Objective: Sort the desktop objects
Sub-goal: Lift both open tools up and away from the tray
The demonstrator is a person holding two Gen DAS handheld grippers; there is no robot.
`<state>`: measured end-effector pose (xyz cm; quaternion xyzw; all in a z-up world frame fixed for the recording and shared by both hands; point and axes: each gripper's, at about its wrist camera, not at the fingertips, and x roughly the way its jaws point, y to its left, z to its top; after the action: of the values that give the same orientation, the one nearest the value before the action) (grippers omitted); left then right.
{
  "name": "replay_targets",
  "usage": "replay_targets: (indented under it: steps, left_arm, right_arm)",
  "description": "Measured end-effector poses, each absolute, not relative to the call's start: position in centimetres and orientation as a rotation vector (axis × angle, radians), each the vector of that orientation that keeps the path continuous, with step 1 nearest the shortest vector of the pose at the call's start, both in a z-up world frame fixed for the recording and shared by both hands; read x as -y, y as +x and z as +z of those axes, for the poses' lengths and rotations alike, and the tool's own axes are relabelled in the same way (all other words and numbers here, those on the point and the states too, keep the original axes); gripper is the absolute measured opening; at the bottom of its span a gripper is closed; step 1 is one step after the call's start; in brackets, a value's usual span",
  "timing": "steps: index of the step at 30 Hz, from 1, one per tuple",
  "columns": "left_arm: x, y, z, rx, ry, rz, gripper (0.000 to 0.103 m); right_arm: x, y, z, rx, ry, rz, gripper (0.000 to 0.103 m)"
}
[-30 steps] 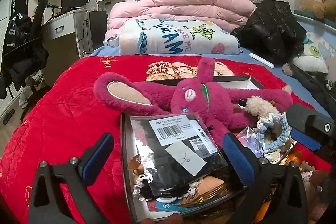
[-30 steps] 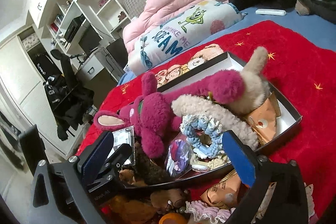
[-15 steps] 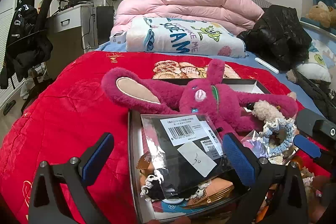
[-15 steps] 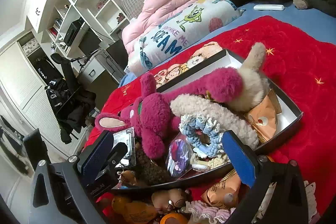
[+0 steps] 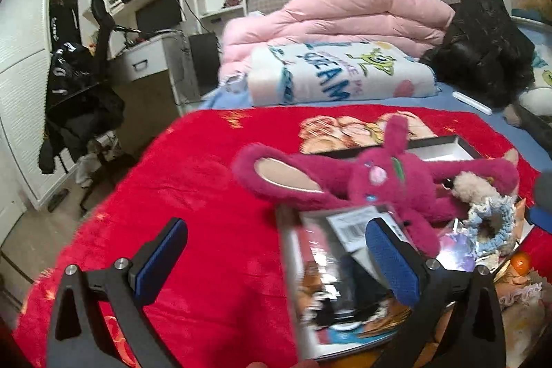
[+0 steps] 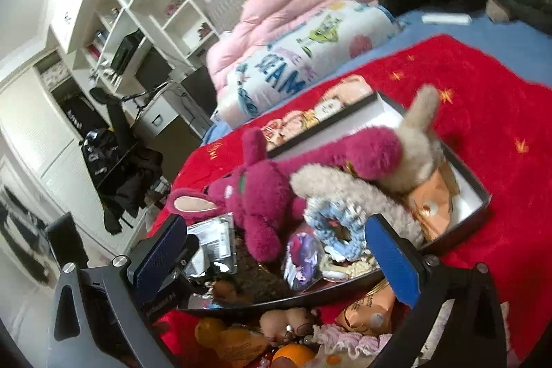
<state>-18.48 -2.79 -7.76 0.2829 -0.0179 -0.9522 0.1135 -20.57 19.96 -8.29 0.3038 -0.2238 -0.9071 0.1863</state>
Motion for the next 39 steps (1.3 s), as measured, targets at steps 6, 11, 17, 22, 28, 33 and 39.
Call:
replay_targets:
  steps: [6, 11, 17, 22, 28, 33, 39]
  left_arm:
    - [4.5, -16.8, -5.6, -0.086, 0.778, -2.874, 0.103]
    - [4.2, -16.0, -3.4, -0.078, 0.739, -2.912, 0.103]
    - [4.3, -13.7, 1.9, -0.121, 0.734, -2.983, 0.103]
    - [3.6, -11.7, 9.0, -0.113, 0.725, -3.076, 0.103]
    - [3.6, -9.8, 13.9, -0.26, 0.885, -3.176, 0.103]
    - [3.2, -5.0, 8.9, 0.056, 0.883, -3.106, 0.103]
    - [5.1, -5.1, 1.8, 0.027, 1.097, -3.075, 0.103]
  right_arm:
    - [-18.5, -19.8, -6.9, 0.474, 0.872, -2.559, 0.103]
    - [-19.3, -18.4, -4.7, 0.519, 0.807, -2.56, 0.103]
    - [-21.6, -16.0, 1.3, 0.568, 0.774, -2.669, 0.103]
    - [-23.3, -12.0, 7.3, 0.534, 0.691, -2.761, 0.103]
    - [-23.7, -8.5, 9.9, 0.559, 0.644, -2.818, 0.103]
    - [-22.2, -6.4, 8.3, 0.445, 0.731, -2.795, 0.103]
    - [-21.3, -6.0, 4.2, 0.322, 0.769, -2.823, 0.103]
